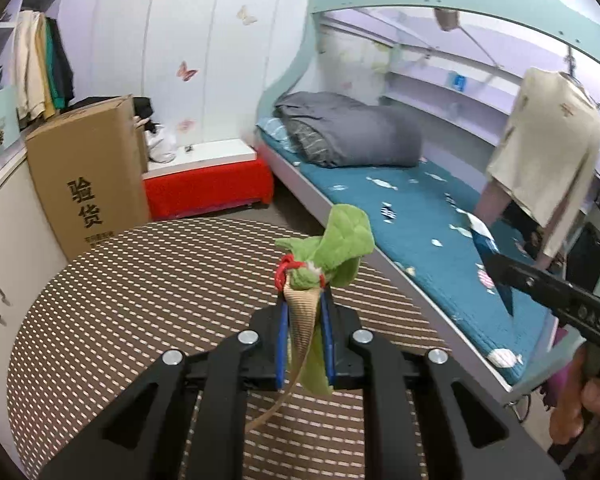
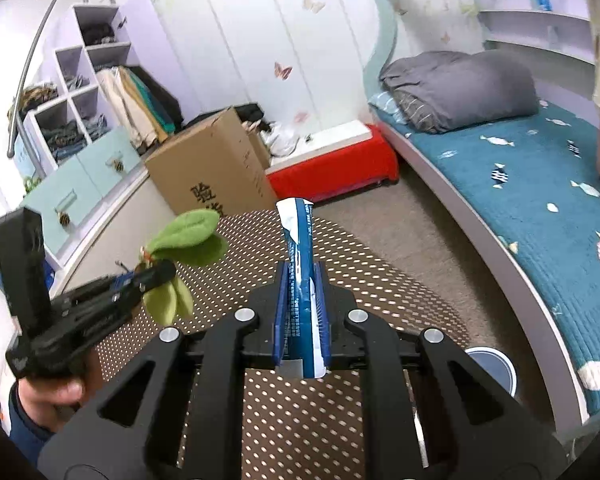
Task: Collect trash
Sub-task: 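Carry the leaf toy and blue tube to the bin and open both grippers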
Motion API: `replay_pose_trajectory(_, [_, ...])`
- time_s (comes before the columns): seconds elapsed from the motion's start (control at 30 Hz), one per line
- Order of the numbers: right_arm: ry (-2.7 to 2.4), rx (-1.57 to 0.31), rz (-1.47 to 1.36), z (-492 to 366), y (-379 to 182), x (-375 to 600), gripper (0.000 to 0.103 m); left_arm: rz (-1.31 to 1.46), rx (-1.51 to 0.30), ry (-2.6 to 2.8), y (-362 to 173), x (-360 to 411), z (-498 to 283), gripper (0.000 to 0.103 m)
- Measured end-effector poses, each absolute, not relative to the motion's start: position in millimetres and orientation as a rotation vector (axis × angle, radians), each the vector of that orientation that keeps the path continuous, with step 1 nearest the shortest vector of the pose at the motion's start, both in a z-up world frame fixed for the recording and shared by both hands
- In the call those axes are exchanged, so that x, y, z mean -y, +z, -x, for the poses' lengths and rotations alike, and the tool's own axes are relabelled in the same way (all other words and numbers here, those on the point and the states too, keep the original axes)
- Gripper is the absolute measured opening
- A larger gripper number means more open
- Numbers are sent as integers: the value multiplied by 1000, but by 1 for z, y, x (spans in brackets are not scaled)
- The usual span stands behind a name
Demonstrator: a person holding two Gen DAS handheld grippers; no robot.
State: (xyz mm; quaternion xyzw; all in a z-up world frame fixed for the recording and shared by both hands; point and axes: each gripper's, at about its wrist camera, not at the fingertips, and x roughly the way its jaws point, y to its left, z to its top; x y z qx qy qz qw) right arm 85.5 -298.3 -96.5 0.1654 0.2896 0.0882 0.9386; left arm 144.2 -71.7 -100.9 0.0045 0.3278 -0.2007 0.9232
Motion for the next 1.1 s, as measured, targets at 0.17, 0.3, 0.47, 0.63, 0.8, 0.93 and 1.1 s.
replay_pose_trajectory(0.17, [126,-559,-359,-64,-93,330,14,-7,-659,-467,-93,110,-118,14])
replay_pose_trajectory(0.3, [65,-532,-392,-48,-94,363,14,-12,-658,-514,-90,146,-106,14])
replay_pose_trajectory(0.47, [-13,-519,-426,-29,-103,409,14,-49,-659,-581,-91,192,-97,14])
replay_pose_trajectory(0.63, [-90,-536,-468,-14,-122,455,14,-72,-682,-655,-100,241,-93,14])
replay_pose_trajectory(0.8, [-153,-598,-527,-16,-154,493,14,-101,-740,-707,-124,291,-96,14])
replay_pose_trajectory(0.93, [-192,-681,-597,-28,-195,519,14,-137,-818,-721,-154,329,-104,14])
replay_pose_trajectory(1.1, [-217,-780,-678,-43,-249,540,14,-190,-933,-711,-205,373,-121,14])
